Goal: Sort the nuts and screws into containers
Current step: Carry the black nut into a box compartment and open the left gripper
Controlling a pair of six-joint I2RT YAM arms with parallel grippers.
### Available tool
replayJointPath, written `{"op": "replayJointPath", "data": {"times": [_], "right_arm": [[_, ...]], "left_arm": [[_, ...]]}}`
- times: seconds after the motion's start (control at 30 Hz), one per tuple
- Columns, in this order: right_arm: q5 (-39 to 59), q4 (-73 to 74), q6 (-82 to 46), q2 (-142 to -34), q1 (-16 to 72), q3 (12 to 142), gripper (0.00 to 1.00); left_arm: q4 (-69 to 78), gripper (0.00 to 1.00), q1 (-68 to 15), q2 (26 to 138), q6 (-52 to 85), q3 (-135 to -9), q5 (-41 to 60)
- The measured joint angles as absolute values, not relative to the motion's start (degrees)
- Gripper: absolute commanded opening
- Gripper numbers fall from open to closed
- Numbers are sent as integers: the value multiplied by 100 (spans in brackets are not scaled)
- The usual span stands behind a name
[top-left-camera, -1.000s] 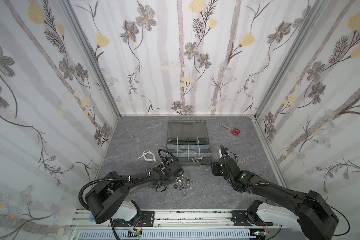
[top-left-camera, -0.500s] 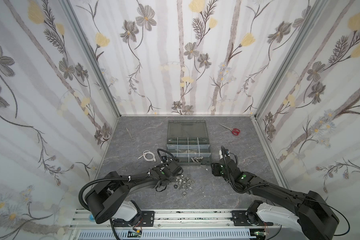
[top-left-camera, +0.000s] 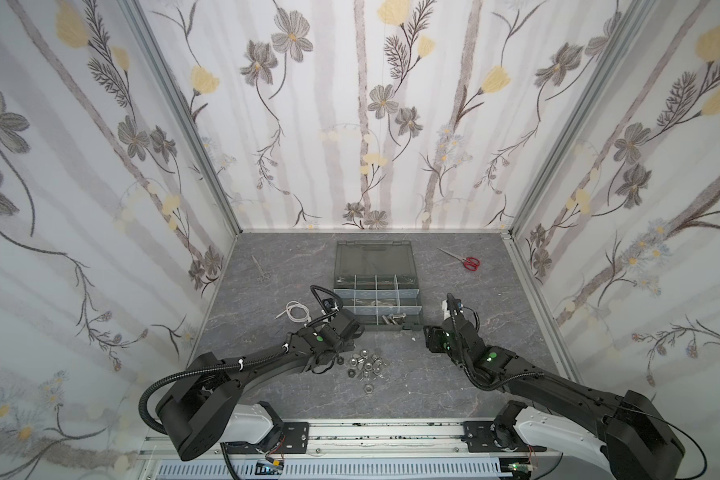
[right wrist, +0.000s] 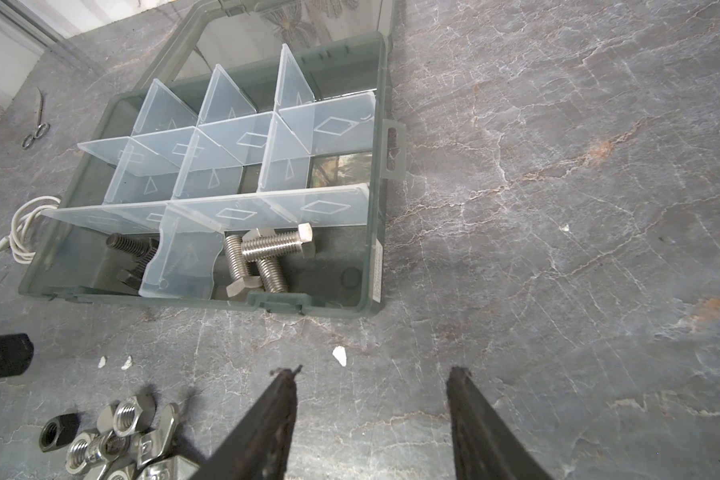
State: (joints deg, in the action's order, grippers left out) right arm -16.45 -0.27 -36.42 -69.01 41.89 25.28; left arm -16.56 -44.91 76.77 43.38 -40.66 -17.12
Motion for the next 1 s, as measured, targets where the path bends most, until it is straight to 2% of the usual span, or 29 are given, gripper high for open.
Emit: {"op": "replayJointPath", "data": {"times": [0.17, 0.47, 0.67, 0.73, 0.77, 0.9, 1.0], "right_arm": [[-1645, -30, -3699, -6847, 4189, 2528, 58], [-1706, -178, -3750, -6637, 4211, 2528, 58], [-1809, -283, -3885, -6449, 4230, 2488, 59], [-1841, -285, -3911, -6414, 4233, 2451, 59], [-1844, -285, -3929, -6410, 4235, 2443, 59], [-1857, -281, -3946, -6416, 4235, 2440, 59], [-1857, -281, -3946, -6471, 4235, 2453, 59]], "left_arm": [[-1592, 22, -4064, 7924, 3911, -4720, -1643], [-1203, 21, -3339, 9067, 3155, -5843, -1175], [-1118, 22, -3074, 9518, 2906, -6110, -869], [-1114, 26, -3055, 9557, 2864, -6128, -816], [-1109, 31, -3055, 9561, 2847, -6134, -749], [-1094, 61, -3055, 9496, 2838, -6132, -709], [-1066, 67, -3037, 9306, 2873, -6099, -733]]}}
